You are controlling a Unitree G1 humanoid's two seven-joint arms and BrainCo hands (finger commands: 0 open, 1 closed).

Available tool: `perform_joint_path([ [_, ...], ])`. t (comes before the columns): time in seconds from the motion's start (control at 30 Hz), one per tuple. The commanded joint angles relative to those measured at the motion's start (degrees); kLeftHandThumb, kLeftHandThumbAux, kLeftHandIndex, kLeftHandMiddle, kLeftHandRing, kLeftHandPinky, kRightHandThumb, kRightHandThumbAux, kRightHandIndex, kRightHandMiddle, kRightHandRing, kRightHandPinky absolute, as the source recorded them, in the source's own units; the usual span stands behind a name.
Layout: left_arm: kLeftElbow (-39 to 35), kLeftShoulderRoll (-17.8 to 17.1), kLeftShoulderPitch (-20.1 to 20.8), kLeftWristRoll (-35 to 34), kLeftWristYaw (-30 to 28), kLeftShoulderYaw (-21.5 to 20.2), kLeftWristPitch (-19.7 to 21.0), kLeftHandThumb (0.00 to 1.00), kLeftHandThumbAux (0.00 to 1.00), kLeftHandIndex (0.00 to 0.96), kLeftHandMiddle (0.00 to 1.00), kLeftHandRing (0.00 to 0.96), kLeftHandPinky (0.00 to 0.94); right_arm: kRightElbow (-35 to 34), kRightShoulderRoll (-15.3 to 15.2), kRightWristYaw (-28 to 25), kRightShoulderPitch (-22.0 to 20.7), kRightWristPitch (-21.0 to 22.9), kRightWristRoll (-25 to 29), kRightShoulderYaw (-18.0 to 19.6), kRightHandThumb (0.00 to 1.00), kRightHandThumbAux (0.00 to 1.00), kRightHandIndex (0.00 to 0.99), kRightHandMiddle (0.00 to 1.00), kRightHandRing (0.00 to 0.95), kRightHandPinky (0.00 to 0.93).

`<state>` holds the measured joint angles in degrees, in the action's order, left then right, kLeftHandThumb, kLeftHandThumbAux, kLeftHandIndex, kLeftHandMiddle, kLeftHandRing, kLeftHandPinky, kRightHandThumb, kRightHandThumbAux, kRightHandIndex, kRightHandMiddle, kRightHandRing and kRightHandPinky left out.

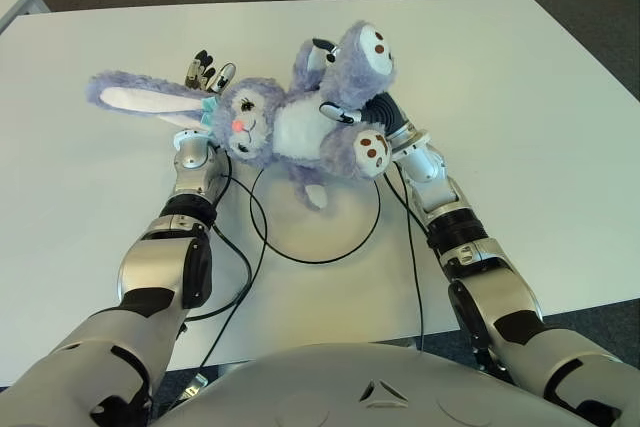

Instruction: Put the doll into the plate.

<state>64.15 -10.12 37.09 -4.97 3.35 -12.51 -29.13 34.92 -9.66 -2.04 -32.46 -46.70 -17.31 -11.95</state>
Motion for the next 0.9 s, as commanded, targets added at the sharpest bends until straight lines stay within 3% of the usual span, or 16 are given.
perform_joint_path([
  [0.03, 3.11, 1.56, -3.68, 0.45, -0.19, 0.32, 2.26, 0.0, 0.503, 0.017, 0.079, 0.043, 0.0, 2.32, -0.05, 3.69, -0.49, -1.65, -2.74, 0.36, 0.246, 0.366, 0.0, 0.0, 0.0, 0.001],
  [0.27, 3.1, 1.55, -3.66, 0.5, -0.06, 0.33, 2.35, 0.0, 0.506, 0.01, 0.074, 0.041, 0.0, 2.95, 0.22, 5.81, -0.96, -3.17, -3.29, 0.15, 0.237, 0.382, 0.0, 0.0, 0.0, 0.002],
  [0.9, 2.99, 1.82, -3.54, 0.09, 0.04, 0.02, 2.54, 0.0, 0.514, 0.011, 0.076, 0.04, 0.0, 1.06, 0.69, 5.02, 0.56, -4.34, -2.01, -0.02, 0.217, 0.372, 0.0, 0.0, 0.0, 0.0],
])
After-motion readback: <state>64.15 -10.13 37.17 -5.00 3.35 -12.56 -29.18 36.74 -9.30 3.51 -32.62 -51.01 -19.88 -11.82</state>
